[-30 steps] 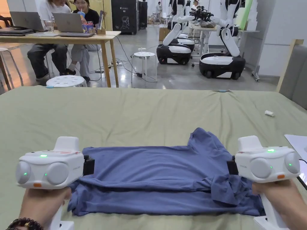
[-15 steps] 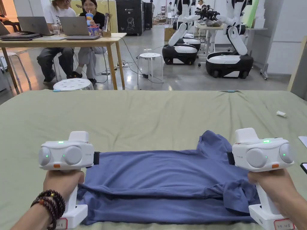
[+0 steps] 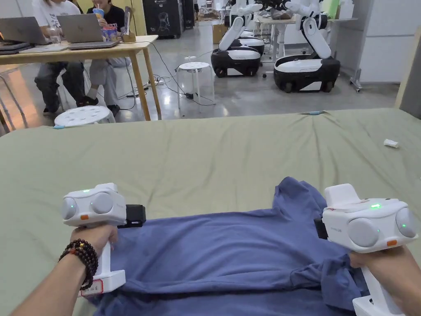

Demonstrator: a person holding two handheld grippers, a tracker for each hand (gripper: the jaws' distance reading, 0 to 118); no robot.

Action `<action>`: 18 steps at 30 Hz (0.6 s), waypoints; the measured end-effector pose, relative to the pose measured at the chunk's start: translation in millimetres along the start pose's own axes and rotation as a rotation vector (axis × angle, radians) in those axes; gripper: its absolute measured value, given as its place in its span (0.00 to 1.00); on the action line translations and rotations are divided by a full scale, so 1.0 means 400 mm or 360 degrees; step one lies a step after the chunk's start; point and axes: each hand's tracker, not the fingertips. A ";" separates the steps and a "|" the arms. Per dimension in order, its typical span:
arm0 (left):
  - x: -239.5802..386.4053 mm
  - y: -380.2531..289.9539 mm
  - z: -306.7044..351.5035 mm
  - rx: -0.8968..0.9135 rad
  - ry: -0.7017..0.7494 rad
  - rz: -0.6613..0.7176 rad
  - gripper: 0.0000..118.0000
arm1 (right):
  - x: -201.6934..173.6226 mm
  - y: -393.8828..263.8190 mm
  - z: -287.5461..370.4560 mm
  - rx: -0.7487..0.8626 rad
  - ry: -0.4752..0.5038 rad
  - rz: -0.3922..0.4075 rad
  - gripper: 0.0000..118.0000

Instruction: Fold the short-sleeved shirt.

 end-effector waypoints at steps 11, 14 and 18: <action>0.029 -0.032 -0.070 -0.0064 0.0060 -0.0054 0.44 | -0.013 0.002 -0.029 -0.0034 -0.0012 0.0033 0.00; 0.035 -0.025 -0.049 -0.0061 0.0033 -0.0056 0.01 | -0.016 0.003 -0.044 -0.0040 -0.0006 0.0019 0.00; 0.046 -0.014 -0.020 -0.0040 0.0031 -0.0045 0.01 | -0.019 0.007 -0.035 -0.0041 0.0002 -0.0006 0.00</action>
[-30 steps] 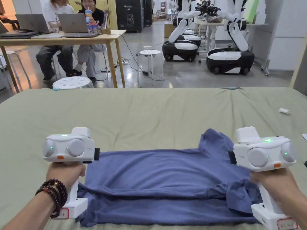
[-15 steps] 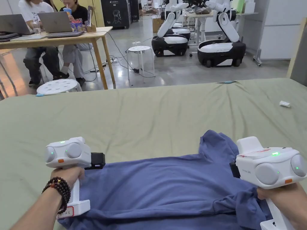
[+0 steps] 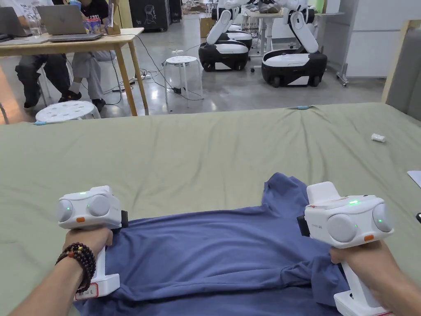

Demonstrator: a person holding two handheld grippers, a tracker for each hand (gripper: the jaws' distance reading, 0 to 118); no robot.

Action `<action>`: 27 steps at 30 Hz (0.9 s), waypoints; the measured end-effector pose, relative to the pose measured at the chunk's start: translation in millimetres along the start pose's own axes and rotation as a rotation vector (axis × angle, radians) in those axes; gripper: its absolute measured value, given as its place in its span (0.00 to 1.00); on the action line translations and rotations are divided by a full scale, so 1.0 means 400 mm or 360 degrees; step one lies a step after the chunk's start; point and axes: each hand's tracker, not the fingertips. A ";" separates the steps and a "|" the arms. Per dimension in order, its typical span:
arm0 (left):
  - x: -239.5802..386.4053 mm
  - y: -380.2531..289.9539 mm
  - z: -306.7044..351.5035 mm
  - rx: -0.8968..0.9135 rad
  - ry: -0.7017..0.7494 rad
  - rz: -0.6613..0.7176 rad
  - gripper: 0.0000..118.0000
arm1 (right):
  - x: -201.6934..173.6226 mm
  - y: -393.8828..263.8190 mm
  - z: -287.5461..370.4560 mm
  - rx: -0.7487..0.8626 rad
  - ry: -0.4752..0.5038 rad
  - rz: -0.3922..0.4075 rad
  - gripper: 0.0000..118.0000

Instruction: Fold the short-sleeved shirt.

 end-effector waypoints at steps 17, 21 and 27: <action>-0.013 0.003 0.026 0.0038 -0.0071 0.0014 0.01 | 0.176 0.226 -0.240 -0.0238 0.0015 -0.0119 0.74; -0.010 -0.002 0.017 0.0019 -0.0067 0.0020 0.01 | 0.191 0.207 -0.338 -0.0346 0.0007 -0.0106 0.72; -0.013 0.002 0.001 0.0006 -0.0068 -0.0002 0.01 | 0.184 0.176 -0.411 -0.0492 0.0017 -0.0099 0.45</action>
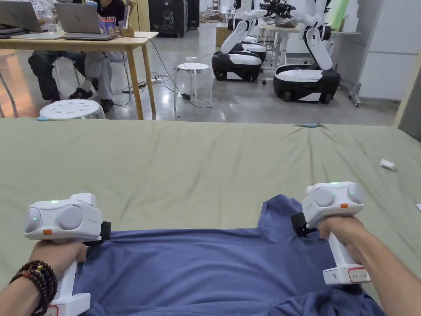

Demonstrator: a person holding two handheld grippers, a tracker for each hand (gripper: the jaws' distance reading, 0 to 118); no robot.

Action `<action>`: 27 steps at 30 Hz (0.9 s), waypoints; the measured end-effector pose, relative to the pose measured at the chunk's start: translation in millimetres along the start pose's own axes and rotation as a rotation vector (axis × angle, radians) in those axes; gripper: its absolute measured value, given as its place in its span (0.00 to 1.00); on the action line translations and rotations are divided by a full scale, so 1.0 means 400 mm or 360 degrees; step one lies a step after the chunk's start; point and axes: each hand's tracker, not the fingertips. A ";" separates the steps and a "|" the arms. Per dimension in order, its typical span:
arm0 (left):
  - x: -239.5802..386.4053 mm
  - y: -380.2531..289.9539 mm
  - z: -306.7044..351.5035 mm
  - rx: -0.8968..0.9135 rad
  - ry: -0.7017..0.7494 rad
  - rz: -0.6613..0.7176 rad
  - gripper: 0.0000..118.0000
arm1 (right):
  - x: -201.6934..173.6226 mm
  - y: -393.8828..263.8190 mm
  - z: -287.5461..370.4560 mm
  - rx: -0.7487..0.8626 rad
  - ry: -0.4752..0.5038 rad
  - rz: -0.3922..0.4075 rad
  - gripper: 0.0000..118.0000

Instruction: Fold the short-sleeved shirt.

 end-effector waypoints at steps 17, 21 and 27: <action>0.021 -0.079 0.216 0.0081 -0.0008 -0.0008 0.01 | -0.106 -0.170 0.324 0.0204 -0.0219 0.0116 0.02; 0.025 -0.155 0.305 0.0094 -0.0037 -0.0045 0.01 | -0.130 -0.259 0.423 0.0285 -0.0217 0.0145 0.02; 0.011 -0.271 0.445 0.0162 -0.0035 -0.0216 0.01 | -0.141 -0.375 0.543 0.0406 -0.0223 0.0246 0.02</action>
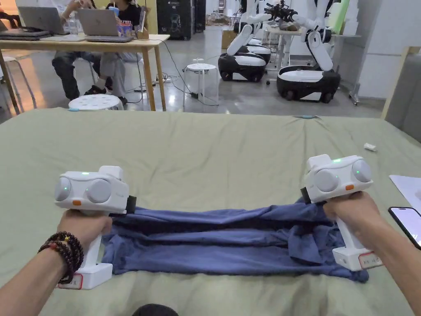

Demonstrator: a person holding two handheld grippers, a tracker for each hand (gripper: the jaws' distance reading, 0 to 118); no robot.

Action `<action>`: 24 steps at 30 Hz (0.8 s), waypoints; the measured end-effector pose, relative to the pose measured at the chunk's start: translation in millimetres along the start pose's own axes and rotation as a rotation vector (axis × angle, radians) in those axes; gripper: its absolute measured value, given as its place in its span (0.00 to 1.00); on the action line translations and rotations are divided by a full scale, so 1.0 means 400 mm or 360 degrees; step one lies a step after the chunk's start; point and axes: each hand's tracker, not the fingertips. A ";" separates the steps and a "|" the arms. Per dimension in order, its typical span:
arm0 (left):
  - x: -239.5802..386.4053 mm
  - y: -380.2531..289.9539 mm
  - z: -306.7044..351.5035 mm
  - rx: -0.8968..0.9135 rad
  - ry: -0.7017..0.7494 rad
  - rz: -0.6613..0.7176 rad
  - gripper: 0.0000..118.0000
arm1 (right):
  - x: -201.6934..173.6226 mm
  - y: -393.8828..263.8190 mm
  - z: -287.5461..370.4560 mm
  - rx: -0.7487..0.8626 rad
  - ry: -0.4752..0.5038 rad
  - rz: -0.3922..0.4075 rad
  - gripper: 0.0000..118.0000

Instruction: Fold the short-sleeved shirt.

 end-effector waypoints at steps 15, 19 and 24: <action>0.010 -0.194 -0.025 -0.0206 0.0050 -0.0130 0.01 | -0.031 -0.268 -0.042 -0.0275 0.0016 0.0209 0.02; 0.025 -0.216 -0.044 -0.0222 0.0061 -0.0128 0.01 | -0.056 -0.295 -0.079 -0.0326 -0.0054 0.0307 0.02; 0.022 -0.213 -0.035 -0.0202 0.0065 -0.0108 0.04 | -0.051 -0.289 -0.072 -0.0324 -0.0049 0.0320 0.04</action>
